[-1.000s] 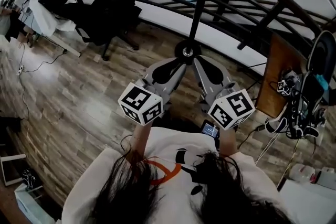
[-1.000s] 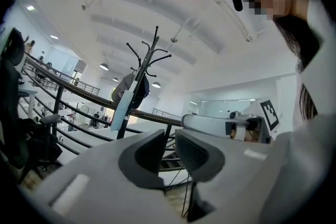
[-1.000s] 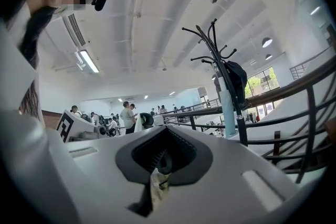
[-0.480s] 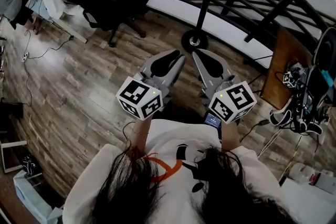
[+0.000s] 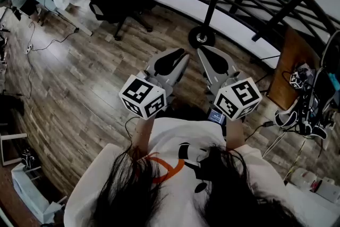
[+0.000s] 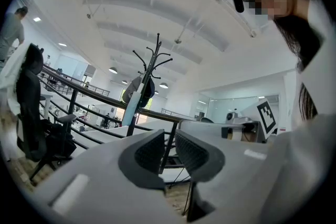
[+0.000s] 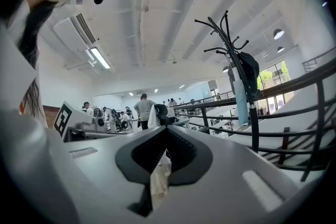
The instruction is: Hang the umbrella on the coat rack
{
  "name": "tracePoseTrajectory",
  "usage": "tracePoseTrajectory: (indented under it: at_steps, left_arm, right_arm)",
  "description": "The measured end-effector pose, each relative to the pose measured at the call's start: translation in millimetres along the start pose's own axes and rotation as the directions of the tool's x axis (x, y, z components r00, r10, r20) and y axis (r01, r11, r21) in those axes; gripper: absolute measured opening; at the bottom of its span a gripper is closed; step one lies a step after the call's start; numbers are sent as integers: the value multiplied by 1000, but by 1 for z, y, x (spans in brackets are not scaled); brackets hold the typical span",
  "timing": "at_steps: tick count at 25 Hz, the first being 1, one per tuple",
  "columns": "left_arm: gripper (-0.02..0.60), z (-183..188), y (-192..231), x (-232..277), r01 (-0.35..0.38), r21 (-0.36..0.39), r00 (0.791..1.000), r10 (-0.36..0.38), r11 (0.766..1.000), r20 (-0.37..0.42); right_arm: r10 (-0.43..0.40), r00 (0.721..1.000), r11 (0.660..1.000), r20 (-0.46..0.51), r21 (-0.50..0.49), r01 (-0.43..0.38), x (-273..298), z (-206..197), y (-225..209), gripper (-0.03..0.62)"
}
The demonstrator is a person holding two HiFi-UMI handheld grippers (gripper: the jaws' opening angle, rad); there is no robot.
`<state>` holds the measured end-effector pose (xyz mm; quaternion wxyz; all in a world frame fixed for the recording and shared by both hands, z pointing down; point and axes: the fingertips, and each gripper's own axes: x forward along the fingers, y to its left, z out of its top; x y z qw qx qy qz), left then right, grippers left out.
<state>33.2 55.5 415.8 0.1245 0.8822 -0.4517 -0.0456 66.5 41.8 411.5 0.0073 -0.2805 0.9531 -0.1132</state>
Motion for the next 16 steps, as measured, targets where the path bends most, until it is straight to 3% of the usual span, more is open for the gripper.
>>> tracePoseTrajectory:
  at_steps: [10, 16]
  left_arm:
    - [58, 2, 16, -14, -50, -7, 999, 50, 999, 17]
    - [58, 5, 27, -10, -54, -7, 998, 54, 999, 23]
  right_arm:
    - [46, 999, 999, -27, -11, -46, 20, -6, 10, 8]
    - [34, 999, 999, -39, -22, -35, 28, -5, 1, 8]
